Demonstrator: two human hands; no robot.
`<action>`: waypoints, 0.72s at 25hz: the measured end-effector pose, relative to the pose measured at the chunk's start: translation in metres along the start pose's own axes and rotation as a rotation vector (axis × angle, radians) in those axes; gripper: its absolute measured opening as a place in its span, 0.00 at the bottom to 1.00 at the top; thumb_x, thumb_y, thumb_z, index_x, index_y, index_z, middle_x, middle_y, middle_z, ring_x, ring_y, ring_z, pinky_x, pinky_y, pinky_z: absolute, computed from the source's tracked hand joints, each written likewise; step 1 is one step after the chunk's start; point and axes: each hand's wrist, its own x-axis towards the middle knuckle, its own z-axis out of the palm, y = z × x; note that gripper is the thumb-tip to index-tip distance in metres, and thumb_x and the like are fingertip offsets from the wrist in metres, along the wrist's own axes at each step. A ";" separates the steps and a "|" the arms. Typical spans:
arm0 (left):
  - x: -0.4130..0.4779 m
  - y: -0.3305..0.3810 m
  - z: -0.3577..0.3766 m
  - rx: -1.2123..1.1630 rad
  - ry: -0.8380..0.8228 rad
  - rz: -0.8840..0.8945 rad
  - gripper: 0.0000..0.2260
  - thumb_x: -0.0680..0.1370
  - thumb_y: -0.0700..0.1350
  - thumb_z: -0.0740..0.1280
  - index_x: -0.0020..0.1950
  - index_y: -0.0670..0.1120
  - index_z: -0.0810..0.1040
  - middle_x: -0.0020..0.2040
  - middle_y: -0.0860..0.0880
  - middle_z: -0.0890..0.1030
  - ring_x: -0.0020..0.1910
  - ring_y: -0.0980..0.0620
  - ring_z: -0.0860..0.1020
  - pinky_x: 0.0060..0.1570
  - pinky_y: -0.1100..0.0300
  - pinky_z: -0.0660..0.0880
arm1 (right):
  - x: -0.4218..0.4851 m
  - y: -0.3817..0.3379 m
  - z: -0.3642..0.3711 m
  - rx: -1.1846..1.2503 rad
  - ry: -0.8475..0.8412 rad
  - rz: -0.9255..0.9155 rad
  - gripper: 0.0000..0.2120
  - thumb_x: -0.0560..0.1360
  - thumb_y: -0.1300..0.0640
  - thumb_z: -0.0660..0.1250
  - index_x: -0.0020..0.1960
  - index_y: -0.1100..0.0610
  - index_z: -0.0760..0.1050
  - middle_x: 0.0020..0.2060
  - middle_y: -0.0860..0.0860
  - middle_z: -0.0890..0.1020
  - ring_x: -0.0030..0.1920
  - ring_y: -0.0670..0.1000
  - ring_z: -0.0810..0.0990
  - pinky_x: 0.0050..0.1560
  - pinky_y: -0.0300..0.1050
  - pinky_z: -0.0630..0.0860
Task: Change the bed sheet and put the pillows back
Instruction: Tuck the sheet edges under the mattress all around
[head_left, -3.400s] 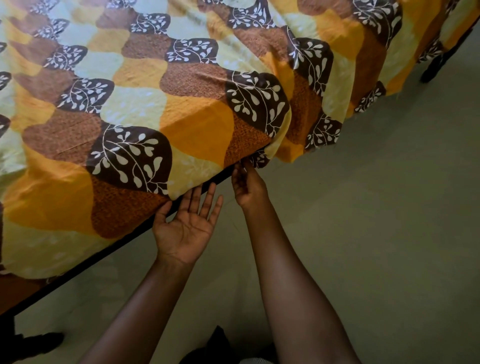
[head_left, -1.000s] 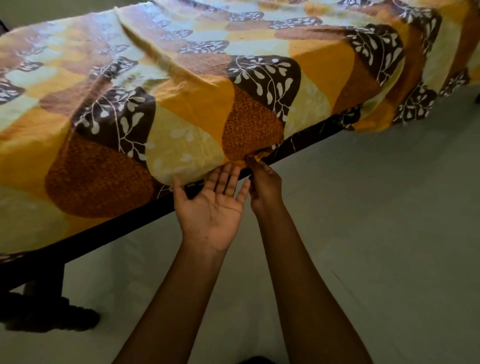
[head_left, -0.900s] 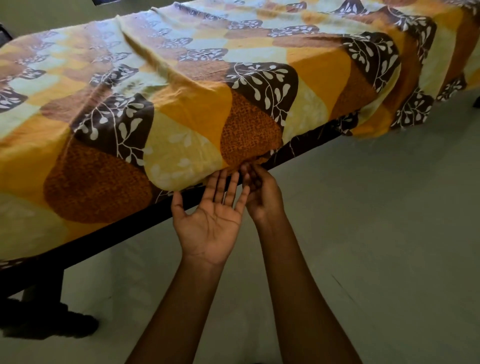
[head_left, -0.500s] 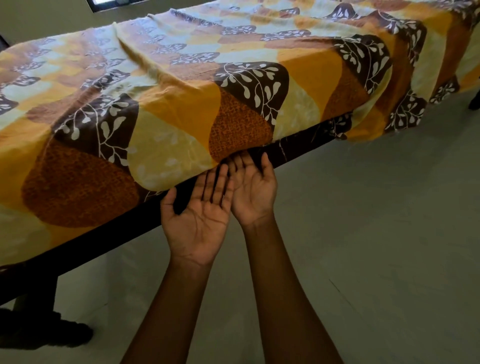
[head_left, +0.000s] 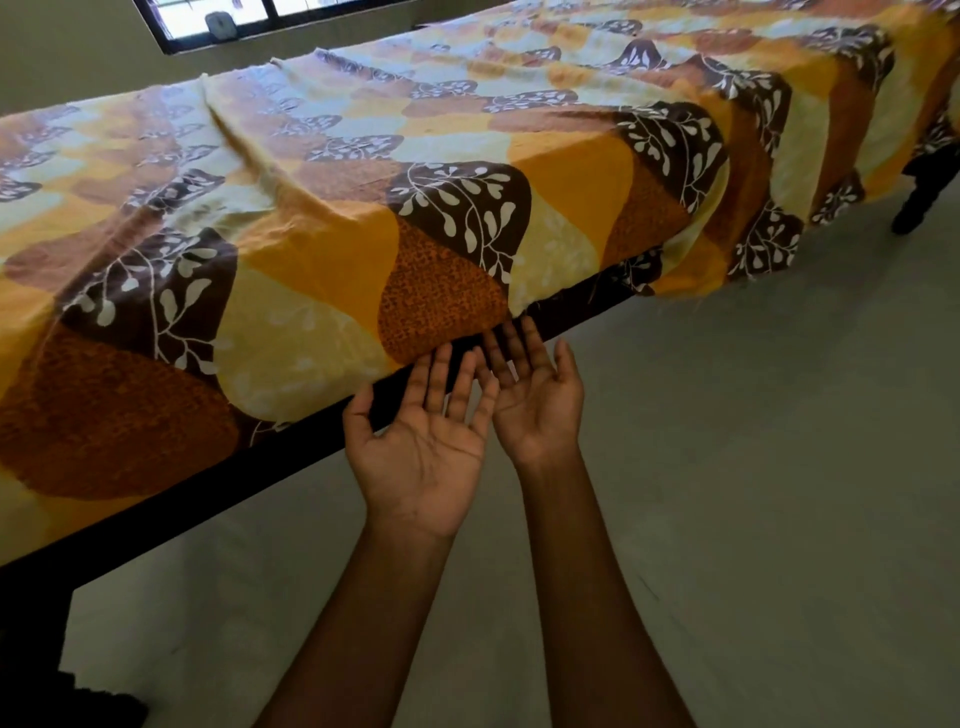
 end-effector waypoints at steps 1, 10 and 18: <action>0.004 -0.001 -0.002 -0.007 -0.059 0.004 0.32 0.70 0.56 0.61 0.69 0.40 0.66 0.67 0.41 0.73 0.67 0.43 0.70 0.66 0.43 0.66 | 0.002 -0.001 0.002 0.001 -0.029 0.021 0.24 0.80 0.44 0.52 0.68 0.58 0.68 0.62 0.57 0.75 0.59 0.53 0.75 0.62 0.50 0.71; 0.017 -0.007 -0.018 -0.037 -0.233 0.018 0.31 0.69 0.55 0.61 0.69 0.44 0.69 0.66 0.44 0.75 0.67 0.43 0.71 0.62 0.41 0.67 | 0.018 -0.002 0.010 -0.094 -0.168 0.016 0.33 0.77 0.35 0.46 0.73 0.55 0.62 0.69 0.55 0.69 0.66 0.52 0.70 0.64 0.47 0.68; 0.026 -0.013 -0.015 0.206 0.191 0.065 0.17 0.76 0.46 0.57 0.59 0.46 0.80 0.62 0.47 0.78 0.63 0.47 0.75 0.63 0.47 0.71 | 0.010 -0.030 0.012 -0.330 0.173 -0.037 0.13 0.80 0.53 0.57 0.61 0.56 0.73 0.50 0.51 0.81 0.52 0.48 0.80 0.52 0.42 0.77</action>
